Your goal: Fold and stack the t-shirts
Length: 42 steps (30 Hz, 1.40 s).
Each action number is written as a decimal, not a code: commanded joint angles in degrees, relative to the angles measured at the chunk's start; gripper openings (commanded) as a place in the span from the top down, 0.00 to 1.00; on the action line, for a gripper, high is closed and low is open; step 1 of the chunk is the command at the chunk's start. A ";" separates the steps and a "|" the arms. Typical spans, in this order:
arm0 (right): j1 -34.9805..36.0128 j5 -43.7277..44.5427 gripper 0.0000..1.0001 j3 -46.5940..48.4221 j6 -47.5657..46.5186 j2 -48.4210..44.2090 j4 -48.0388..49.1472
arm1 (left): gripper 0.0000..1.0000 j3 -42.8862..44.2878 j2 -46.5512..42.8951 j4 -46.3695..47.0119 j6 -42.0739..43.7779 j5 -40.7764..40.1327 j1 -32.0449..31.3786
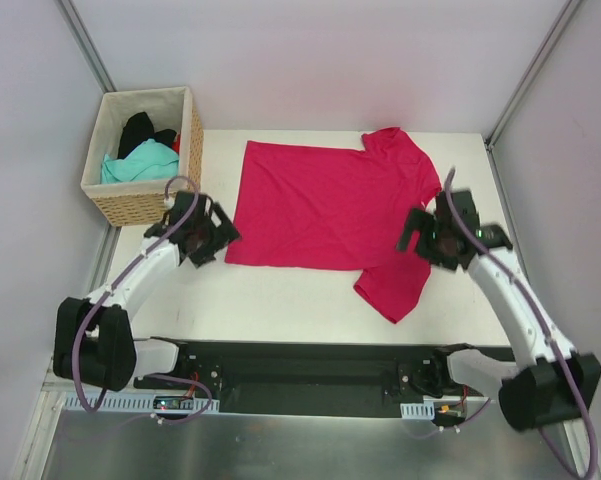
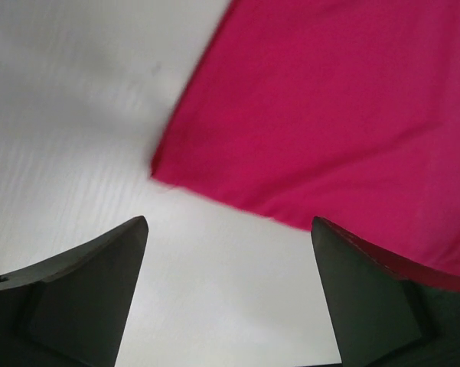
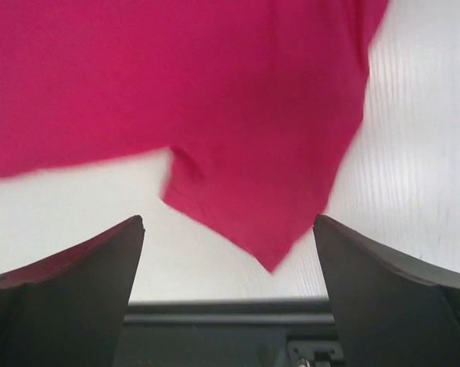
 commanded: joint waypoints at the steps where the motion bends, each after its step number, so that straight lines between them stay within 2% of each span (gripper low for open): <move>1: -2.54 5.09 0.03 26.22 -10.35 16.08 9.36 | 0.10 21.92 6.63 3.03 15.45 3.60 -1.50; 2: -3.43 4.57 0.03 37.15 -10.63 25.09 8.92 | 0.10 25.65 9.26 2.68 16.89 3.34 -1.59; 4: -6.41 -0.26 0.03 46.36 -11.06 33.31 8.21 | 0.09 36.37 17.96 2.41 19.79 2.47 -1.59; 5: -7.29 -3.49 0.04 54.84 -11.42 41.62 8.12 | 0.09 40.06 21.30 2.32 20.67 2.38 -1.59; 6: -8.78 -6.65 0.03 57.97 -11.86 45.09 8.21 | 0.09 46.97 27.60 2.15 21.55 2.38 -1.59; 8: -10.11 -11.06 0.03 62.82 -12.74 51.87 10.84 | 0.09 52.99 33.78 2.15 21.39 3.16 -1.59; 9: -11.51 -16.04 0.03 64.75 -11.96 56.60 12.15 | 0.09 57.63 38.77 2.23 19.82 3.86 -1.59; 11: -12.66 -20.64 0.03 64.43 -8.11 59.27 16.37 | 0.09 60.83 42.93 3.63 17.79 5.09 -1.50; 12: -13.10 -23.27 0.03 61.20 -6.60 60.24 18.56 | 0.09 62.67 46.35 4.42 16.39 5.62 -1.50; 16: -16.09 -26.45 0.03 51.97 0.52 60.16 31.91 | 0.09 64.36 52.26 10.66 11.64 8.43 -1.15; 18: -17.23 -29.25 0.03 50.63 2.89 60.86 35.18 | 0.09 63.75 54.45 14.61 7.87 9.93 -0.54; 23: -18.29 -31.29 0.03 49.13 3.26 64.28 36.68 | 0.09 61.20 57.45 22.33 2.49 11.25 0.52; 30: -19.34 -30.77 0.03 48.16 3.52 68.59 37.48 | 0.09 59.00 61.14 27.80 -4.53 13.27 1.57; 42: -22.68 -29.89 0.03 54.83 4.92 76.24 34.94 | 0.10 62.07 66.77 28.43 -8.41 10.56 1.84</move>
